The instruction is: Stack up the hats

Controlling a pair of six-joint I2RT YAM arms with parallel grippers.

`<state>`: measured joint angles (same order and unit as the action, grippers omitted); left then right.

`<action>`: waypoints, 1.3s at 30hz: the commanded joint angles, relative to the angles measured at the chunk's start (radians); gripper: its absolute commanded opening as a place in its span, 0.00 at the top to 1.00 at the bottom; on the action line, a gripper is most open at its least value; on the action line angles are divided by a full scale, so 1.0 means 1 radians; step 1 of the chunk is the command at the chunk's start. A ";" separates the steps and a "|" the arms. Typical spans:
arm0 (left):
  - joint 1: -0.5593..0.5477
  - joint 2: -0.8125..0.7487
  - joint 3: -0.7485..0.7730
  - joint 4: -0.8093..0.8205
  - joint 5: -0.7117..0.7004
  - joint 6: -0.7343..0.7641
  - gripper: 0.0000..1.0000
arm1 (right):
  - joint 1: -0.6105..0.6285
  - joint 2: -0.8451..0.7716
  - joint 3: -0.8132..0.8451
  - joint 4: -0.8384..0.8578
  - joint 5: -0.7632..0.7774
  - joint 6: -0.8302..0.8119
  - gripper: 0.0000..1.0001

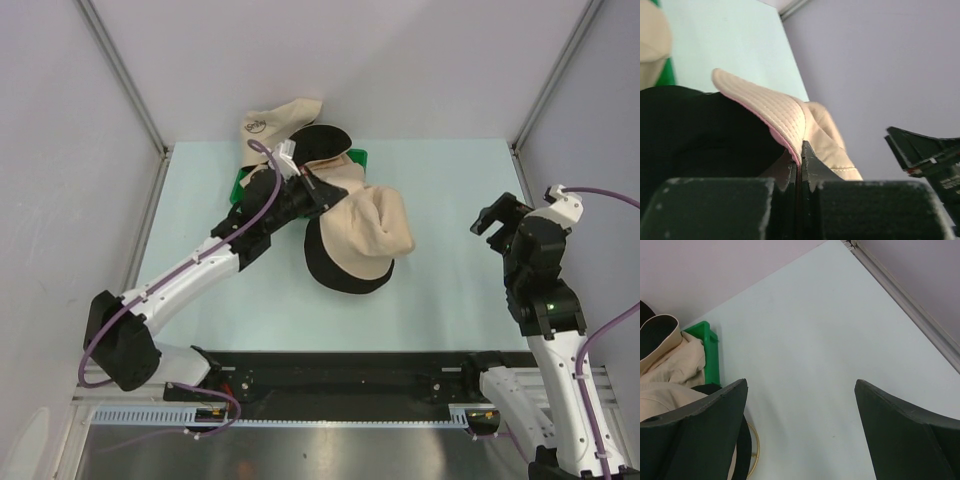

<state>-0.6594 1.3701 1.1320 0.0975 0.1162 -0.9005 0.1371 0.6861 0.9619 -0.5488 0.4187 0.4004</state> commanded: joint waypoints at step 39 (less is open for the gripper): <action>0.162 0.081 -0.360 0.320 0.259 0.126 0.83 | -0.028 0.297 -0.233 0.538 -1.109 0.144 0.08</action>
<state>-0.5003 1.5021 0.8158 0.3889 0.3038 -0.8112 0.1192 0.9749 0.7517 -0.0975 -0.5556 0.4980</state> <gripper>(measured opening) 0.111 0.923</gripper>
